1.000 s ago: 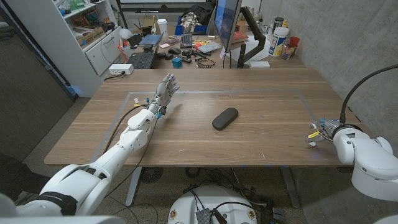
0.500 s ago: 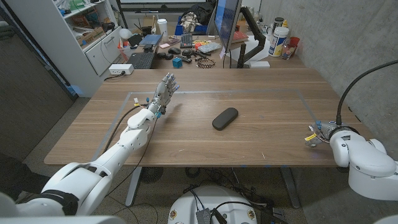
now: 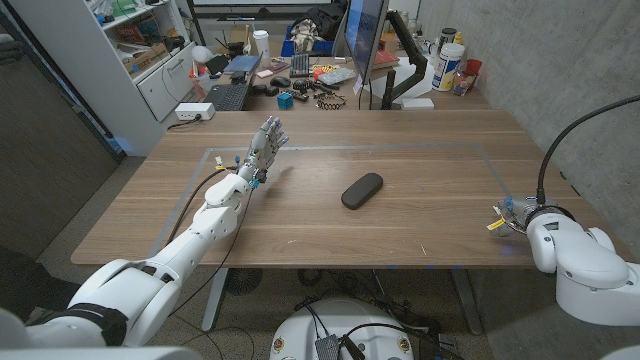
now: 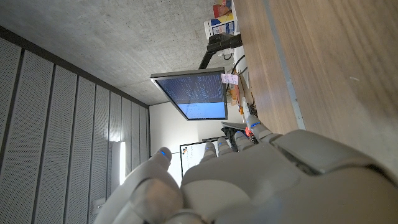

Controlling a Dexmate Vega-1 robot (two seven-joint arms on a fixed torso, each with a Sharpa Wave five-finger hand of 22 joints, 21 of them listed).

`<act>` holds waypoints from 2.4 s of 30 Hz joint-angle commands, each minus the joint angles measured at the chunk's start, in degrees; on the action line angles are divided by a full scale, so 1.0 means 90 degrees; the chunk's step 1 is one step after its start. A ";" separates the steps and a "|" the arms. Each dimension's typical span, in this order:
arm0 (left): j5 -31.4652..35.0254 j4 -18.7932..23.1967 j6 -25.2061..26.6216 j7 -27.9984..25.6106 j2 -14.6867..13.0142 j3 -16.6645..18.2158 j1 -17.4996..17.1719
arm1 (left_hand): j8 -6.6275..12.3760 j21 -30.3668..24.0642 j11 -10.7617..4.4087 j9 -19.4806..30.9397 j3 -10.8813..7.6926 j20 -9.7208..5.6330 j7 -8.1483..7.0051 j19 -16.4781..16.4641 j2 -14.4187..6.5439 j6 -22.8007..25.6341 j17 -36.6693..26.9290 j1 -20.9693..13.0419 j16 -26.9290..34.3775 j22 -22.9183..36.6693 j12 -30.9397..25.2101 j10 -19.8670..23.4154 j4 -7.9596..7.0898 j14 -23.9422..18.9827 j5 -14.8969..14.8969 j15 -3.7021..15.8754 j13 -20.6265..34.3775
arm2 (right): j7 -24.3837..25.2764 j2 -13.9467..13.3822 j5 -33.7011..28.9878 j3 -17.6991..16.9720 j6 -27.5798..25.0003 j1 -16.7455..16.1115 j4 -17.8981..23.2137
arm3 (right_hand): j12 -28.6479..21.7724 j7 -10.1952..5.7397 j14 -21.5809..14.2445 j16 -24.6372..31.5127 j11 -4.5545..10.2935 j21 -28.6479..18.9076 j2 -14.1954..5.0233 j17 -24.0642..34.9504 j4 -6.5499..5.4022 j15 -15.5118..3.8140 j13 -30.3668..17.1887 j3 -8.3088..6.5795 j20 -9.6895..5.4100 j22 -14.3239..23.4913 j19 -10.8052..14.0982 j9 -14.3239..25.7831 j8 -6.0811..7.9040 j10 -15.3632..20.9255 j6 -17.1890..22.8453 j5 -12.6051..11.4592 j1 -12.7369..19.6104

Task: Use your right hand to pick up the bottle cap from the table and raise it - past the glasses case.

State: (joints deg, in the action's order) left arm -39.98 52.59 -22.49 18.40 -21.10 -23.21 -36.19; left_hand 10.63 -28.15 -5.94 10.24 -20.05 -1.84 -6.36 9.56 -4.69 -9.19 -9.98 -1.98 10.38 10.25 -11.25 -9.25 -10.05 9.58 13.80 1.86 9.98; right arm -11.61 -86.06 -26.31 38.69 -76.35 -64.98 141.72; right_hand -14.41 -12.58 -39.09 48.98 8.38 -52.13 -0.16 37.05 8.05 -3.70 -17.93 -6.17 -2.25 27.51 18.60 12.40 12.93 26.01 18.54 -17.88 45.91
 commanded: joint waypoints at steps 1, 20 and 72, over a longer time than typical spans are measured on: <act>-0.0018 -0.0039 -0.0021 0.0044 0.0032 0.0005 0.0014 | 0.0022 0.0011 0.0003 0.0018 0.0027 -0.0609 -0.0024 0.0154 -0.0387 -0.0028 -0.0030 0.0067 0.0019 0.0039 0.0001 0.0024 0.0008 0.0256 0.0056 0.0419 0.0034 | -0.0461 0.0086 -0.0461 0.0571 0.0027 0.0487 -0.0113 | -0.0001 -0.0002 0.0025 0.0062 0.0020 -0.0056 -0.0045 0.0033 0.0013 -0.0922 -0.0030 0.0055 -0.0211 0.0014 -0.0008 0.0026 -0.0007 -0.0049 0.0013 -0.0040 0.0091; -0.0032 0.0030 -0.0027 0.0053 0.0050 0.0003 -0.0016 | 0.0022 0.0030 0.0007 0.0018 0.0038 -0.0611 -0.0023 0.0147 -0.0386 -0.0026 -0.0029 0.0066 0.0018 0.0039 0.0004 0.0017 0.0009 0.0256 0.0061 0.0419 0.0034 | -0.0415 0.0134 -0.0315 0.0532 0.0152 0.0376 -0.0271 | -0.0014 -0.0005 0.0166 0.0312 0.0086 -0.0206 -0.0127 0.0056 -0.0030 -0.0930 -0.0128 0.0188 -0.0235 0.0021 -0.0093 0.0027 -0.0024 0.0003 0.0094 -0.0055 0.0263; -0.0258 -0.0849 -0.0364 0.0663 0.0324 0.0172 0.0375 | 0.0039 0.0093 -0.0002 0.0019 0.0078 -0.0621 -0.0041 0.0145 -0.0372 0.0042 -0.0027 0.0064 0.0015 0.0040 0.0004 0.0018 0.0014 0.0256 0.0077 0.0424 0.0033 | -0.0503 0.0472 -0.0688 0.0490 0.0576 0.0496 -0.0643 | -0.1379 0.0197 -0.0807 0.1614 0.0113 -0.2289 -0.0690 0.0030 0.0019 -0.1031 -0.1096 0.0344 -0.1027 0.0285 0.0634 0.0501 0.0732 0.1793 0.1919 0.0102 0.2229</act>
State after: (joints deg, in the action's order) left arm -42.28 46.88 -25.36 23.17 -18.54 -21.80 -33.75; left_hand 10.63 -27.71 -5.94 10.24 -19.67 -1.84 -6.66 9.56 -4.69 -8.89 -9.98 -1.99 10.38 10.53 -11.25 -9.25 -9.95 9.58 14.25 1.86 9.98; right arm -22.25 -82.54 -33.57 45.71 -72.74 -57.64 136.63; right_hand -22.53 -11.55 -43.03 62.84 9.42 -69.22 -5.82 37.30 8.37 -4.28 -25.02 -3.64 -2.65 29.51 22.91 15.25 16.98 38.35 32.19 -17.19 63.90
